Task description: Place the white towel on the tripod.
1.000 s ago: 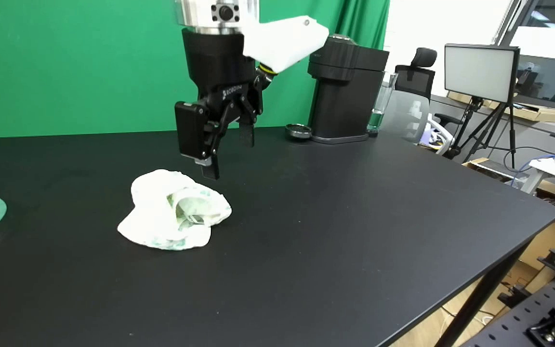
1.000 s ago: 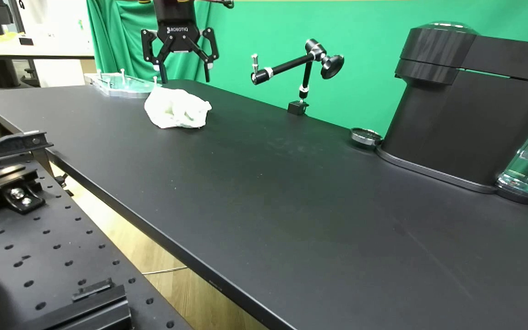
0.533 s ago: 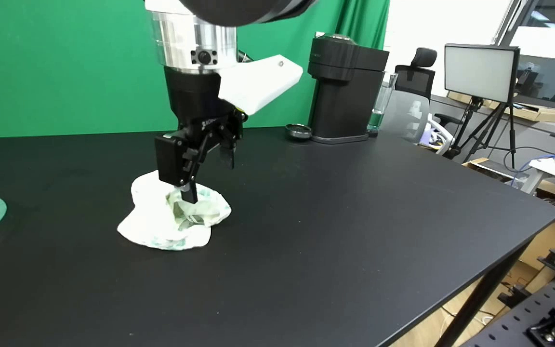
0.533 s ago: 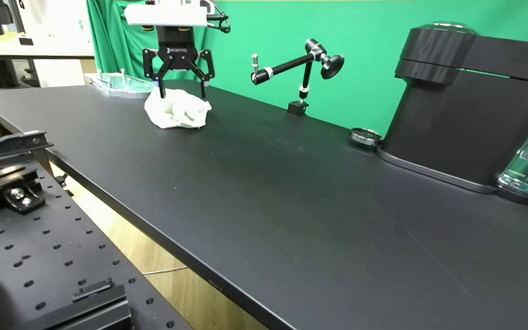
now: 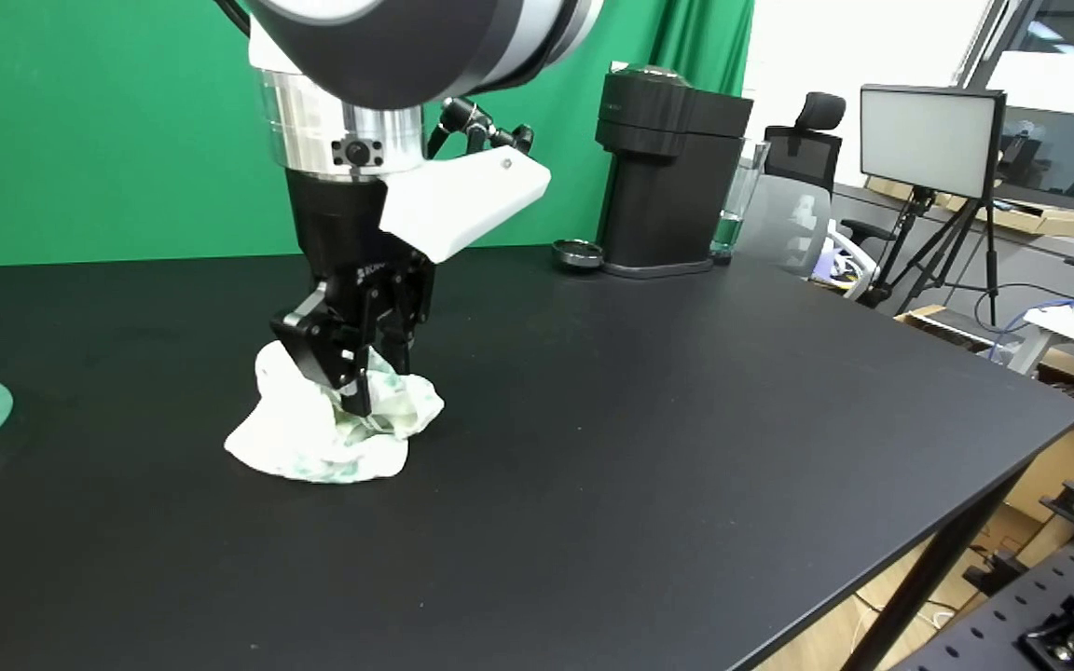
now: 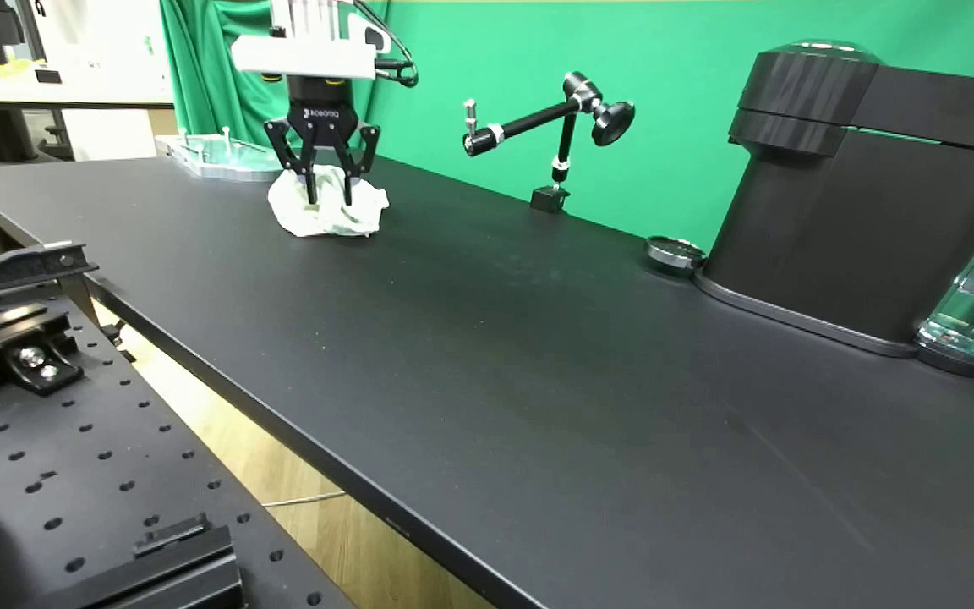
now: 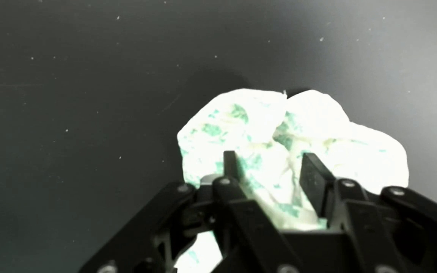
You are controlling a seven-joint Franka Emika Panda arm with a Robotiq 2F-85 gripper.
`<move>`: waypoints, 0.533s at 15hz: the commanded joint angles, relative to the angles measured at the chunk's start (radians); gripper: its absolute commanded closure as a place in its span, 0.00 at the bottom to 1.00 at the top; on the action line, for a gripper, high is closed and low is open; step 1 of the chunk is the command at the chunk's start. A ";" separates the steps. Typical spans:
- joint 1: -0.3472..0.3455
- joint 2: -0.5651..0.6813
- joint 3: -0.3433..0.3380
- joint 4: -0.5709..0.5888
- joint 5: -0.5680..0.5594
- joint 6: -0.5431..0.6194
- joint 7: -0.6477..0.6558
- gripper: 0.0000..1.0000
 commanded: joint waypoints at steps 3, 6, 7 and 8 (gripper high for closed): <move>0.012 0.008 -0.009 0.028 0.046 0.000 -0.027 0.95; 0.016 -0.008 -0.016 0.036 0.050 -0.008 -0.027 1.00; 0.020 -0.016 -0.022 0.040 0.043 -0.012 -0.023 1.00; 0.022 -0.025 -0.028 0.047 0.037 -0.018 -0.019 0.99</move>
